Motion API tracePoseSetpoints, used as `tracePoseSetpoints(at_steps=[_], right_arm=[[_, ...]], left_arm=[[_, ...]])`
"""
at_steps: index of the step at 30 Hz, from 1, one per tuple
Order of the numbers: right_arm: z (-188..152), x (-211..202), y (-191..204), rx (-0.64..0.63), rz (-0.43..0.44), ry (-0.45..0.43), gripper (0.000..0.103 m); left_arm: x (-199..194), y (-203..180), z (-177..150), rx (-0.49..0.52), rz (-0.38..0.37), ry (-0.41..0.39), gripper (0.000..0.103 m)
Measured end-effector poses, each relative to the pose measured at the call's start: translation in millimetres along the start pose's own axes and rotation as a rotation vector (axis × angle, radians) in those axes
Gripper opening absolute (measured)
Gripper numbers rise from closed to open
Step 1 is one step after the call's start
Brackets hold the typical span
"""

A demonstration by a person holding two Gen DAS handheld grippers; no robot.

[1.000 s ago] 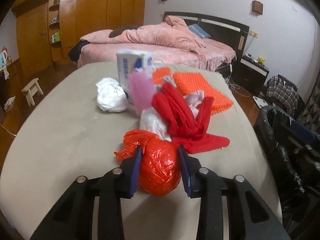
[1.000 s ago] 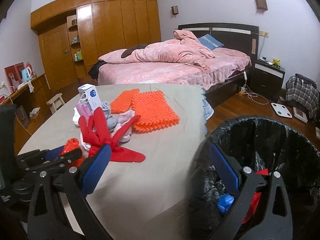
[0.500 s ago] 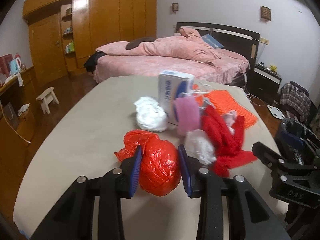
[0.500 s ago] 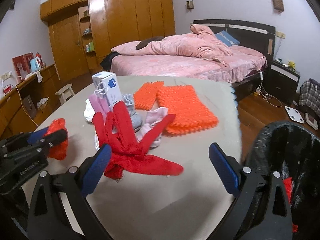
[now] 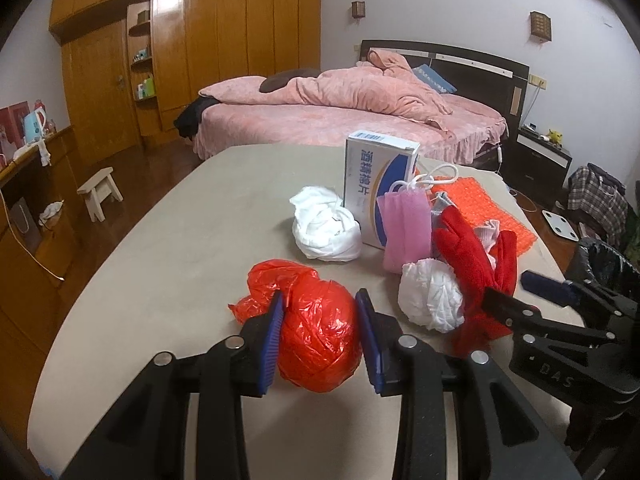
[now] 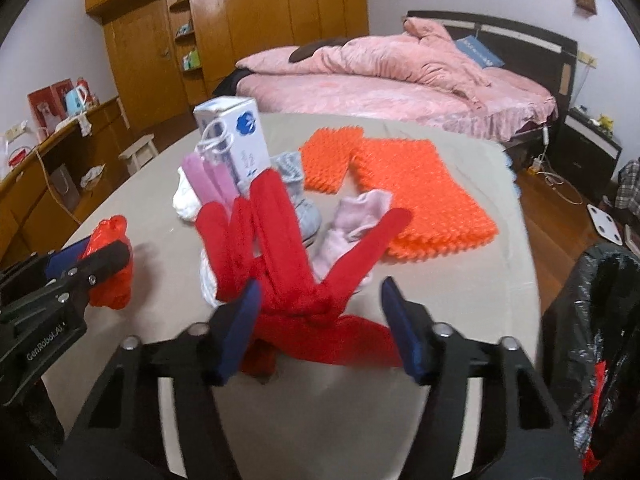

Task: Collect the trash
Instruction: 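Grasp the second red rubber glove with the right tool while the left tool holds the red bag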

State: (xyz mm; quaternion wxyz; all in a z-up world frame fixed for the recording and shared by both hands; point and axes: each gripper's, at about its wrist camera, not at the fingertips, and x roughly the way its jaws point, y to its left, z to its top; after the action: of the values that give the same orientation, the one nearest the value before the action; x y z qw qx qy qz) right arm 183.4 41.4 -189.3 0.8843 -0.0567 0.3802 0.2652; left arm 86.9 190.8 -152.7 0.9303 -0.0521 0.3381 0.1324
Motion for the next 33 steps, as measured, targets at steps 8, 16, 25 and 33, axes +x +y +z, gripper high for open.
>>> tracePoseSetpoints(at_steps=[8,16,25,33], right_arm=[[-6,-9,3,0.004,0.094,0.024,0.003],[-1,-51,-11,0.046,0.095,-0.053,0.003],[-1,-35,-13,0.031,0.080,-0.005,0.017],[-7,0,-8,0.018,0.056,0.083,0.060]], left_arm=[[-4,-1,2,0.002,-0.009,-0.005,0.036],[-15,-7,6,0.006,-0.032,-0.020,0.036],[-15,-17,5,0.023,-0.039,-0.019,0.036],[-4,-10,9,0.020,-0.015,-0.004,0.036]])
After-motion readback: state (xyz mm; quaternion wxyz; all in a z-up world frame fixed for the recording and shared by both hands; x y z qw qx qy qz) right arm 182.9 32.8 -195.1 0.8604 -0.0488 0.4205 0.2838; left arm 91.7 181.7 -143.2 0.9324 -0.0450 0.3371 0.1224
